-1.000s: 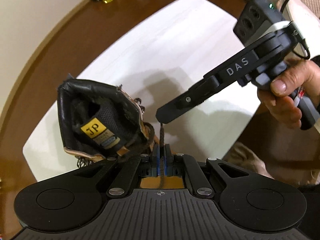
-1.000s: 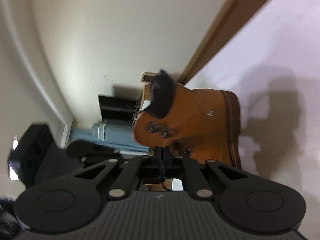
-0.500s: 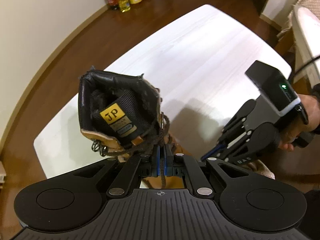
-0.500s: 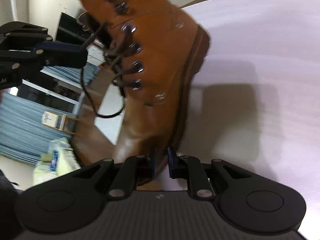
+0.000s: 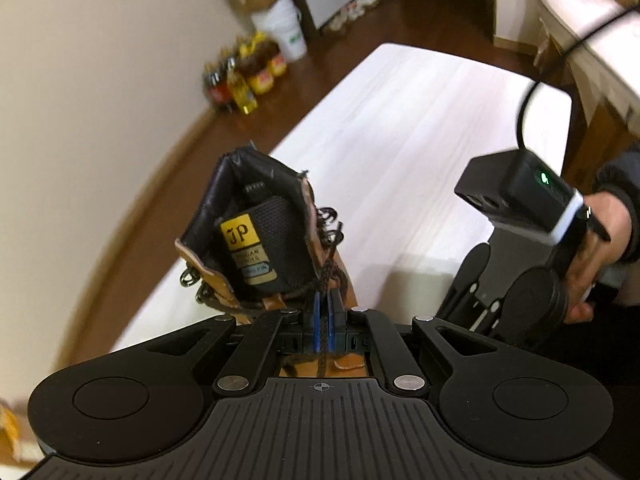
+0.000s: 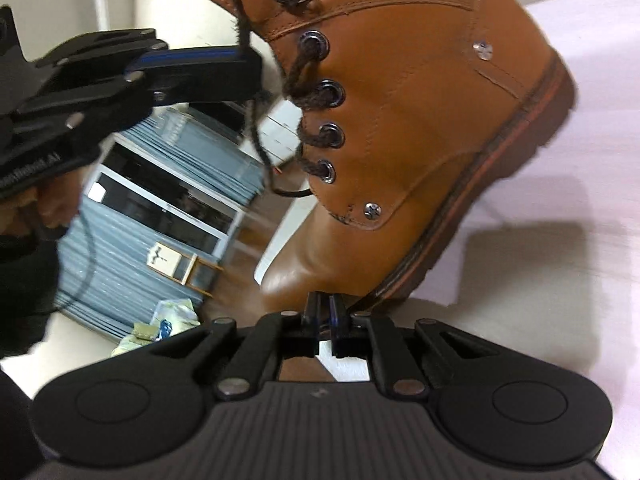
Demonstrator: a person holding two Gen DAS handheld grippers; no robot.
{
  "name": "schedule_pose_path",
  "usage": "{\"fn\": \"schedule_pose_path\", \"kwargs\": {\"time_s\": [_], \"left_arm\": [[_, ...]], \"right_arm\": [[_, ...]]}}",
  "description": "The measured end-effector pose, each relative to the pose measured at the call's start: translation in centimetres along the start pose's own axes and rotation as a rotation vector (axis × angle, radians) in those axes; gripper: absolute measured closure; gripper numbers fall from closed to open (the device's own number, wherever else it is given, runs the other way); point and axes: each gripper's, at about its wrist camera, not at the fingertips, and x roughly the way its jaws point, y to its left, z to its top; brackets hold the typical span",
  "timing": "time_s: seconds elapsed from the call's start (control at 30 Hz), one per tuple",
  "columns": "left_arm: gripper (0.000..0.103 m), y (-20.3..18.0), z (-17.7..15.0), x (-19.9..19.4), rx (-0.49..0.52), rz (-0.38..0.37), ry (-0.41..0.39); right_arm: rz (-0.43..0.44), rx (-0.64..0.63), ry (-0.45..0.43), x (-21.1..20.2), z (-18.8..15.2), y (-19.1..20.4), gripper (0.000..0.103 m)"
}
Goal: Lace up shoes with both hands
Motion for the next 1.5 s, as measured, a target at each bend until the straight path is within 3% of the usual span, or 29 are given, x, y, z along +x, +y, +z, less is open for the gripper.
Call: {"fn": "schedule_pose_path", "kwargs": {"time_s": [0.17, 0.27, 0.33, 0.43, 0.53, 0.67, 0.7, 0.73, 0.9, 0.97, 1.07, 1.2, 1.27, 1.33, 1.4, 1.43, 1.5], "left_arm": [[0.099, -4.4, -1.6, 0.4, 0.051, 0.24, -0.06], [0.099, -7.2, -2.1, 0.6, 0.026, 0.348, -0.068], [0.099, -8.3, -2.1, 0.4, 0.023, 0.381, -0.071], [0.099, -10.8, -2.0, -1.1, 0.032, 0.447, -0.098], [0.099, -12.1, -2.4, -3.3, 0.022, 0.445, -0.129], [0.099, -13.1, -2.8, -4.4, 0.006, 0.419, -0.168], [0.099, -13.1, -3.0, -4.5, 0.0, 0.413, -0.177], [0.099, -13.1, -3.1, -4.6, -0.01, 0.409, -0.187], [0.098, -12.8, -4.5, -5.2, -0.074, 0.373, -0.263], [0.095, -12.9, -4.6, -4.8, -0.064, 0.369, -0.277], [0.099, -12.6, -5.3, -4.9, -0.052, 0.382, -0.294], [0.1, -11.8, -5.4, -4.8, -0.076, 0.375, -0.301], [0.1, -11.3, -5.0, -4.4, -0.094, 0.4, -0.28], [0.1, -10.8, -4.4, -3.9, -0.122, 0.433, -0.257], [0.1, -10.3, -3.4, -3.1, -0.145, 0.49, -0.23], [0.1, -10.2, -3.0, -2.7, -0.151, 0.497, -0.22], [0.1, -10.2, -2.6, -2.2, -0.158, 0.508, -0.208]], "right_arm": [[-0.023, -0.125, -0.067, -1.4, -0.3, 1.4, 0.094], [0.004, -0.127, -0.209, -3.6, -0.9, 2.3, 0.094], [0.022, -0.128, -0.303, -5.1, -1.3, 3.0, 0.092], [0.049, -0.13, -0.445, -7.3, -1.9, 3.9, 0.071], [0.081, -0.122, -0.57, -9.3, -2.5, 4.7, 0.07], [0.138, -0.052, -0.581, -9.4, -2.6, 3.7, 0.073], [0.159, -0.034, -0.575, -9.3, -2.6, 3.4, 0.077], [0.18, -0.016, -0.568, -9.2, -2.7, 3.2, 0.1], [0.246, 0.084, -0.515, -7.9, -1.9, 2.4, 0.1], [0.256, 0.096, -0.502, -8.1, -1.7, 2.4, 0.1], [0.263, 0.097, -0.481, -8.4, -1.4, 2.4, 0.1], [0.226, 0.098, -0.479, -8.8, -0.7, 1.9, 0.099], [0.197, 0.085, -0.505, -9.3, -0.2, 1.7, 0.092], [0.103, 0.039, -0.56, -10.2, 0.3, 1.8, 0.09], [-0.046, -0.059, -0.606, -10.6, 0.8, 2.5, 0.09], [-0.133, -0.124, -0.617, -10.6, 1.2, 3.1, 0.09], [-0.212, -0.191, -0.613, -10.1, 1.5, 3.6, 0.09]]}}
